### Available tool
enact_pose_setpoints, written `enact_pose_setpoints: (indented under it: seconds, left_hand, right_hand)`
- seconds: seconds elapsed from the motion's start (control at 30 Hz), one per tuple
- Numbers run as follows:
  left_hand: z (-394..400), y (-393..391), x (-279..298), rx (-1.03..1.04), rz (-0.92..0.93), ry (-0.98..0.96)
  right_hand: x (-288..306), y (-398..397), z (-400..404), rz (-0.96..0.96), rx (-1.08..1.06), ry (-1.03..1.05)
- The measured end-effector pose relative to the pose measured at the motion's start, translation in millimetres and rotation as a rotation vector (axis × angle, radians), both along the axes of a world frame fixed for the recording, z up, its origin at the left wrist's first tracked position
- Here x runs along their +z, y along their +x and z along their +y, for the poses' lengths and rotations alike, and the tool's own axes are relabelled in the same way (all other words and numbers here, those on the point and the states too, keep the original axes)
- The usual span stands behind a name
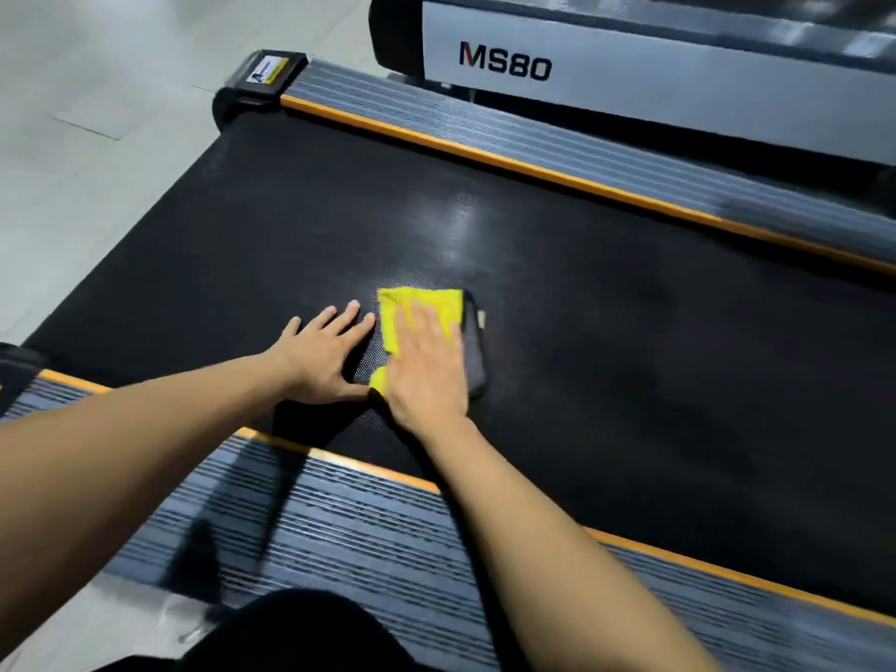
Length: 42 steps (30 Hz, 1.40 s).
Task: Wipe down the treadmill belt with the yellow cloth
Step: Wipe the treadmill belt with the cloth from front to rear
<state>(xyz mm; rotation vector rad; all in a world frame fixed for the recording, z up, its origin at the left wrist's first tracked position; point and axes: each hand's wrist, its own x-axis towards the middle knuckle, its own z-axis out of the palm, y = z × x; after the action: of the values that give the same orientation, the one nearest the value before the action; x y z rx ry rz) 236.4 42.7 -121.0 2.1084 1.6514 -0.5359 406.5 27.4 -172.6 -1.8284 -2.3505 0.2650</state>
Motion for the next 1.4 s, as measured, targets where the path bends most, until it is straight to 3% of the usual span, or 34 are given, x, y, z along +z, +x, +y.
enact_pose_setpoints:
  seconds: [0.07, 0.2, 0.4, 0.53, 0.77, 0.9, 1.17, 1.33, 1.4]
  left_hand:
    - [6, -6, 4, -0.017, 0.001, -0.035]
    - [6, -14, 9, -0.047, -0.016, -0.071]
    - [-17, -19, 8, 0.057, -0.054, 0.044]
    - [-36, -24, 7, 0.162, -0.078, 0.090]
    - [-28, -32, 12, 0.120, -0.053, -0.068]
    - [-27, -38, 12, 0.102, -0.053, -0.062]
    - [-32, -37, 11, 0.115, -0.091, -0.032]
    - [-30, -38, 9, 0.129, -0.115, -0.030]
    - [-29, -38, 9, 0.133, -0.110, -0.027]
  right_hand:
    - [-1, -12, 5, 0.027, 0.039, -0.046]
    - [-3, 49, -18, 0.007, 0.089, -0.057]
    - [-2, 147, -51, -0.045, -0.103, -0.025]
    - [-5, 130, -52, -0.041, -0.244, -0.020]
    - [3, -25, -40, 0.041, 0.146, -0.112]
    - [5, 12, -45, 0.036, 0.250, -0.107]
    - [2, 179, -79, 0.017, -0.024, -0.099]
    - [-1, 166, -76, -0.013, -0.124, -0.071]
    - [0, 137, -65, -0.004, -0.065, -0.085]
